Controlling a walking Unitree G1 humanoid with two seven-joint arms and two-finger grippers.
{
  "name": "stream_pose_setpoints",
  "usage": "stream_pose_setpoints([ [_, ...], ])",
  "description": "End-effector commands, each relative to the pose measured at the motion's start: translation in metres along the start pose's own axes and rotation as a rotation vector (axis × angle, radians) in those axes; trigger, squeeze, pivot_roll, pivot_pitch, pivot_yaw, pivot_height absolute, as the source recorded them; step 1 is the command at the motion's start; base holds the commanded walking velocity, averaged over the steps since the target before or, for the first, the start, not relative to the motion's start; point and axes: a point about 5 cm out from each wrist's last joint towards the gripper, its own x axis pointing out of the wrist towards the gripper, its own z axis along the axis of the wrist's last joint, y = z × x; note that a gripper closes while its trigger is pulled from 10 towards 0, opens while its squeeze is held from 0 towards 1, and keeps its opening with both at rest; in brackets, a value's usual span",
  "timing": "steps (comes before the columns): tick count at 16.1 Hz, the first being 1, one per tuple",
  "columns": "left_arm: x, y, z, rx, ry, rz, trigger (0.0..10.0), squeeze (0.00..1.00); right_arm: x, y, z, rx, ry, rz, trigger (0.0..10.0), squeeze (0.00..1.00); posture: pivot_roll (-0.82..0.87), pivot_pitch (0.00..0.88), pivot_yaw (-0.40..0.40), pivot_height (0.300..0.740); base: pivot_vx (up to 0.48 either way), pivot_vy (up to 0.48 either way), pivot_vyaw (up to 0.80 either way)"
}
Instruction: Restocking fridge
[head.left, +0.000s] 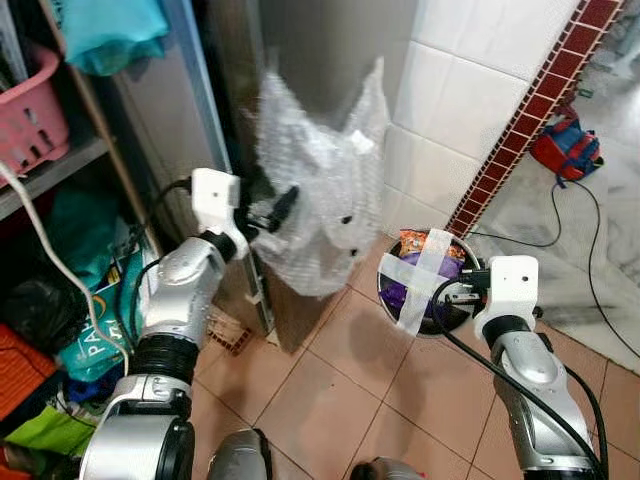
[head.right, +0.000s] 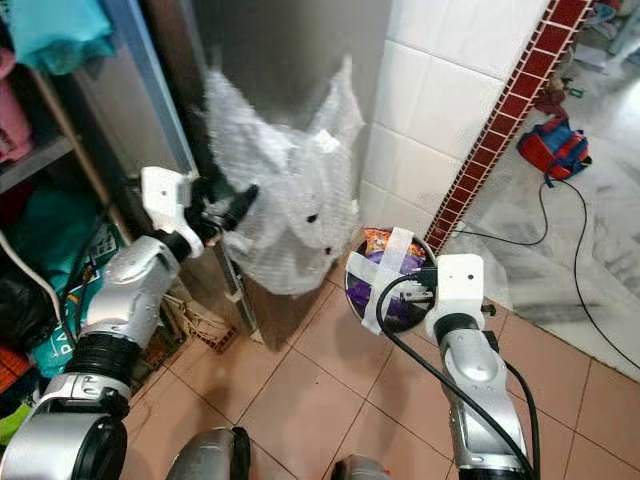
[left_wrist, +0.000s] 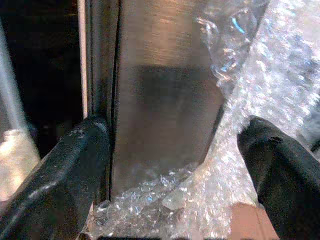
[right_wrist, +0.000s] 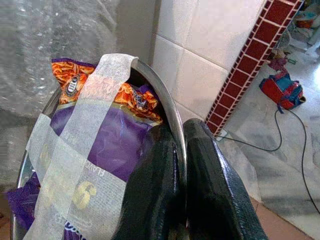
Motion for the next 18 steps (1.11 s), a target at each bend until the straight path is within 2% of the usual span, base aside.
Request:
stream_pose_setpoints([
  [1,0.003,-0.016,-0.013,0.001,0.073,-0.077,10.0,0.00,0.001,-0.003,0.002,0.001,-0.009,-0.028,10.0,0.00,-0.04,0.102,-0.028,0.740,0.000,0.000,0.00],
  [3,0.005,-0.021,-0.015,-0.014,0.073,-0.085,10.0,0.00,0.001,-0.002,0.001,0.006,0.000,-0.033,10.0,0.00,-0.04,0.096,-0.028,0.740,0.000,0.000,-0.38],
  [4,0.007,-0.029,-0.015,-0.015,0.070,-0.128,10.0,0.00,0.003,-0.002,0.001,0.003,-0.005,-0.036,10.0,0.00,-0.04,0.093,-0.027,0.740,0.000,0.000,-0.77],
  [5,0.007,-0.031,-0.015,-0.013,0.069,-0.139,10.0,0.00,0.003,-0.002,0.001,0.003,-0.005,-0.037,10.0,0.00,-0.04,0.093,-0.027,0.740,0.000,0.000,-0.77],
  [6,0.008,-0.049,-0.021,-0.025,0.090,-0.215,10.0,0.00,0.005,-0.005,0.003,-0.018,-0.014,-0.070,10.0,0.00,-0.03,0.085,-0.025,0.740,0.000,0.000,-0.76],
  [8,0.010,-0.063,-0.028,0.007,0.119,-0.255,10.0,0.00,0.006,-0.009,0.003,-0.038,-0.013,-0.108,10.0,0.00,-0.03,0.079,-0.022,0.740,0.000,0.000,-0.75],
  [10,0.010,-0.076,-0.033,0.003,0.121,-0.281,10.0,0.00,0.006,-0.011,0.002,-0.039,-0.009,-0.128,10.0,0.00,-0.03,0.076,-0.020,0.740,0.000,0.000,-0.73],
  [13,0.007,-0.098,-0.043,0.026,0.127,-0.330,10.0,0.00,0.003,-0.009,0.000,-0.026,-0.016,-0.125,10.0,0.00,-0.04,0.068,-0.015,0.740,0.000,0.000,0.00],
  [18,0.010,-0.113,-0.044,0.048,0.104,-0.330,10.0,0.00,0.005,-0.003,-0.003,-0.030,-0.008,-0.126,10.0,0.00,-0.03,0.057,-0.014,0.740,0.292,0.000,0.00],
])
